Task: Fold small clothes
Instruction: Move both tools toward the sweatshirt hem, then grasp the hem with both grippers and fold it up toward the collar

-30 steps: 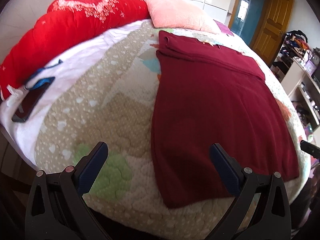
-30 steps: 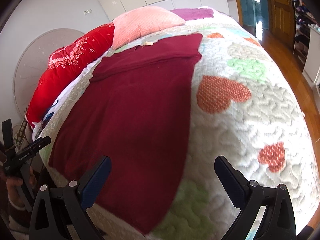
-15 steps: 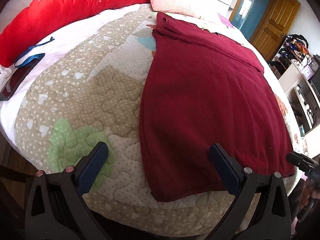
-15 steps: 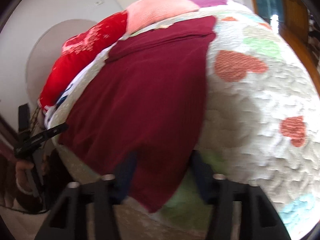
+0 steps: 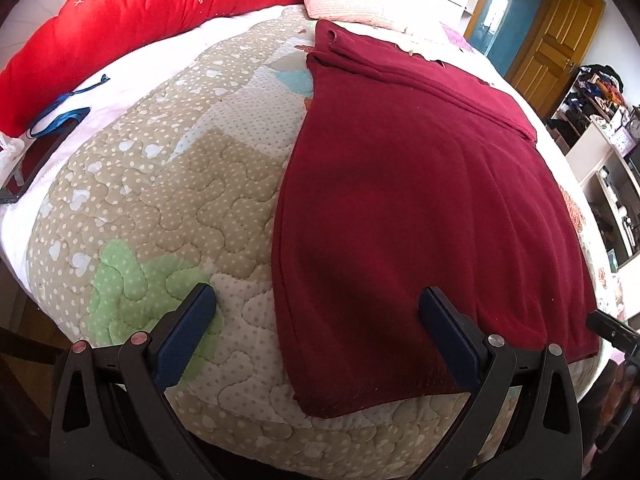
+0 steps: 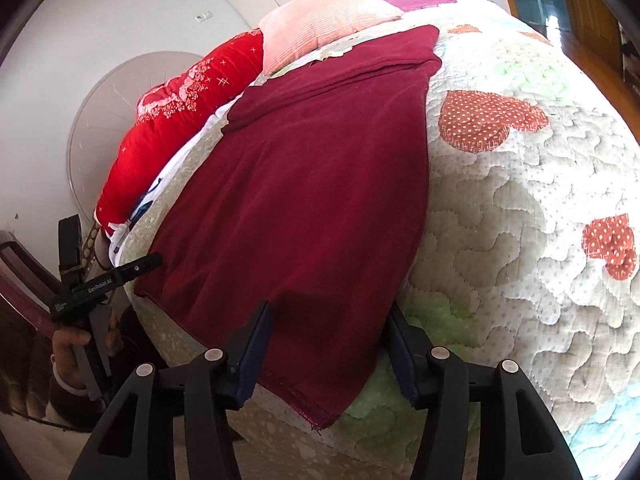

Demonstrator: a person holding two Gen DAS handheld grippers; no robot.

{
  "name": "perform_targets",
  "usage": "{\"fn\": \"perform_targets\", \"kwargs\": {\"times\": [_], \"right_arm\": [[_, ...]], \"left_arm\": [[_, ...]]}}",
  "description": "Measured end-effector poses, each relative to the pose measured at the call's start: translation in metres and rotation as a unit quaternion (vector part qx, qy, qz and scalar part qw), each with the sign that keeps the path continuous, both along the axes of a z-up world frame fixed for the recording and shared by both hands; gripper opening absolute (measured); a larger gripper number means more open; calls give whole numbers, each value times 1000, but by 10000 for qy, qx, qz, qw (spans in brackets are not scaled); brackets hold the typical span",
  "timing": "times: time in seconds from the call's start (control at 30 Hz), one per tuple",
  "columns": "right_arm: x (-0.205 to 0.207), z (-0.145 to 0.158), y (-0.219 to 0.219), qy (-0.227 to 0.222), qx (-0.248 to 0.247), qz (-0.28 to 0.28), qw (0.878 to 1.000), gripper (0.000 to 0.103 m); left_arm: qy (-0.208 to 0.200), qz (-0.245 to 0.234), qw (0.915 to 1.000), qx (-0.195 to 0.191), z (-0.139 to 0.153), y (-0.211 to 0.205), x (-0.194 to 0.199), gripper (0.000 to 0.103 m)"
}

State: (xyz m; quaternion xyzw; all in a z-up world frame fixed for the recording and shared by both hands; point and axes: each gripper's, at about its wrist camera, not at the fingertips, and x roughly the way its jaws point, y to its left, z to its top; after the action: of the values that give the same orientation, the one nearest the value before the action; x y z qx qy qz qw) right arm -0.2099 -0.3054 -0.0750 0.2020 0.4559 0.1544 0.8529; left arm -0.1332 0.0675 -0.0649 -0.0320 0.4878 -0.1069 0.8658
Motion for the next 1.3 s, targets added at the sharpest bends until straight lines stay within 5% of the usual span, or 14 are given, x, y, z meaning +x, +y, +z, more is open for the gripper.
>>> {"fn": "perform_targets", "kwargs": {"times": [0.27, 0.37, 0.4, 0.47, 0.57, 0.73, 0.97, 1.3], "right_arm": [[-4, -1, 7, -125, -23, 117, 9998, 62], [-4, 0, 11, -155, 31, 260, 9995, 60], [-3, -1, 10, -167, 126, 287, 9994, 58], [-1, -4, 8, -181, 297, 287, 9990, 35], [4, -3, 1, -192, 726, 306, 9967, 17], [14, 23, -18, -719, 1414, 287, 9869, 16], [51, 52, -25, -1180, 1555, 309, 9803, 12], [150, 91, -53, -1630, 1453, -129, 9758, 10]], "left_arm": [[-35, -182, 9998, -73, -2, -7, -1, 100], [-82, -482, 9985, -242, -3, -10, -3, 61], [-119, -498, 9985, -216, -4, -10, -3, 55], [-48, -555, 9976, -413, -4, -5, -1, 37], [126, -499, 9947, -885, 6, 10, 7, 15], [91, -557, 9923, -1099, 21, 10, 14, 12], [-138, -652, 9876, -1423, 50, 1, 40, 12], [-624, -577, 9857, -1452, 92, -43, 168, 11]]}}
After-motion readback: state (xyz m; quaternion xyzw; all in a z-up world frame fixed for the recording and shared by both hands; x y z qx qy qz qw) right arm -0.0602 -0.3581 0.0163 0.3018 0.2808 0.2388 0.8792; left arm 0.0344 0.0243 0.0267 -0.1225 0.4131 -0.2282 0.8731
